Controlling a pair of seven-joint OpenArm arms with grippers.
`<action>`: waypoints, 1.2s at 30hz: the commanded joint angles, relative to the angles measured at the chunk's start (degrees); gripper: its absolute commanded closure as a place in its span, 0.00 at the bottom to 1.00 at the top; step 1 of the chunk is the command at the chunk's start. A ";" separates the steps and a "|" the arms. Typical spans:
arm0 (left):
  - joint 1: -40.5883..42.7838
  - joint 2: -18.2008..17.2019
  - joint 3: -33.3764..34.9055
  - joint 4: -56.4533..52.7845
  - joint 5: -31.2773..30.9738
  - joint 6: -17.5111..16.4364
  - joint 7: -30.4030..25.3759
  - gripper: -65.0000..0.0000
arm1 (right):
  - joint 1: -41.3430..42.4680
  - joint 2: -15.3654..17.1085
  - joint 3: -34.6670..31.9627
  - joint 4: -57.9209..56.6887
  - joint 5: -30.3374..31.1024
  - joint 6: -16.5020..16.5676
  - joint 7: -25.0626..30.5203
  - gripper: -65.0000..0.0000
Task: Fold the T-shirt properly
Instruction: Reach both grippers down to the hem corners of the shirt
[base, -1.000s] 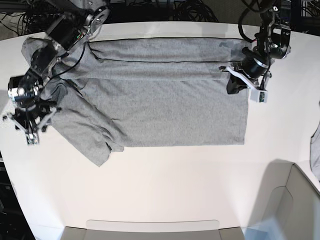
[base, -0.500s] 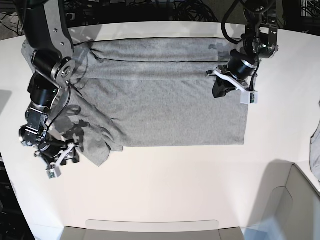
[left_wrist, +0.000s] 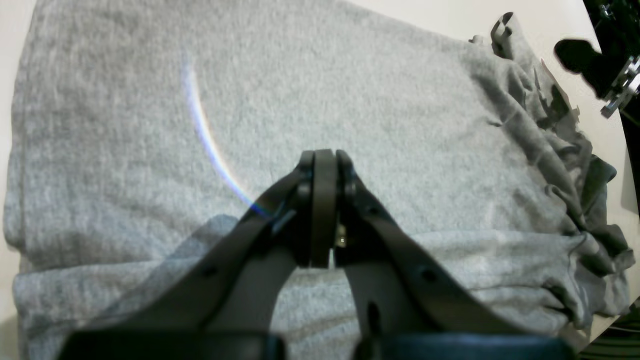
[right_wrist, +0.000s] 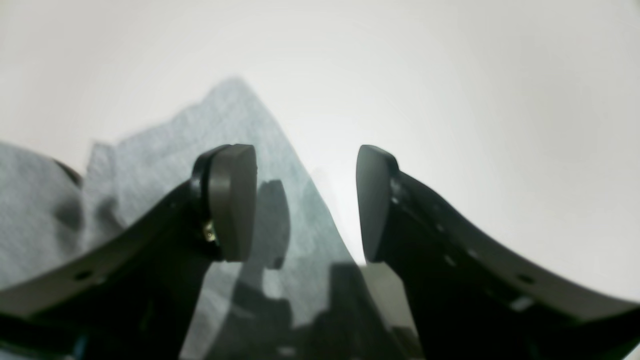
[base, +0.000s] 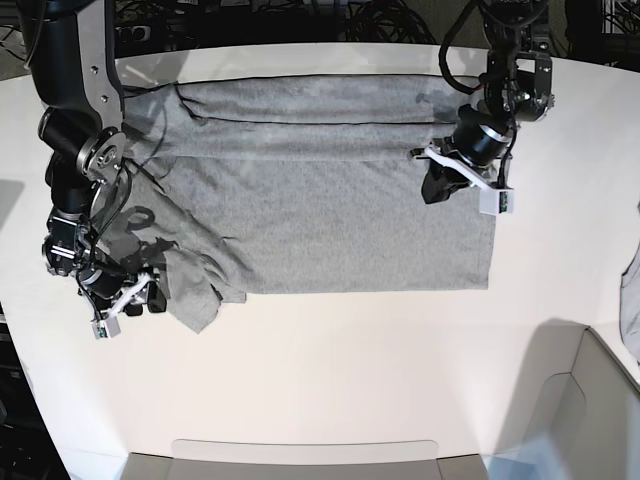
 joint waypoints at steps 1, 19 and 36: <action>-1.17 -0.17 -0.01 0.85 -0.58 -0.42 -0.78 1.00 | 2.11 0.99 -1.20 0.16 0.30 0.38 1.32 0.52; -1.43 -0.17 -0.27 0.85 -0.58 -0.42 -0.78 1.00 | 0.70 -1.65 -11.31 -6.35 0.21 0.03 1.23 0.52; -23.24 -0.70 -9.77 -20.51 -0.31 -0.95 7.31 0.79 | 0.62 -2.18 -11.49 -6.35 -0.06 0.03 1.23 0.52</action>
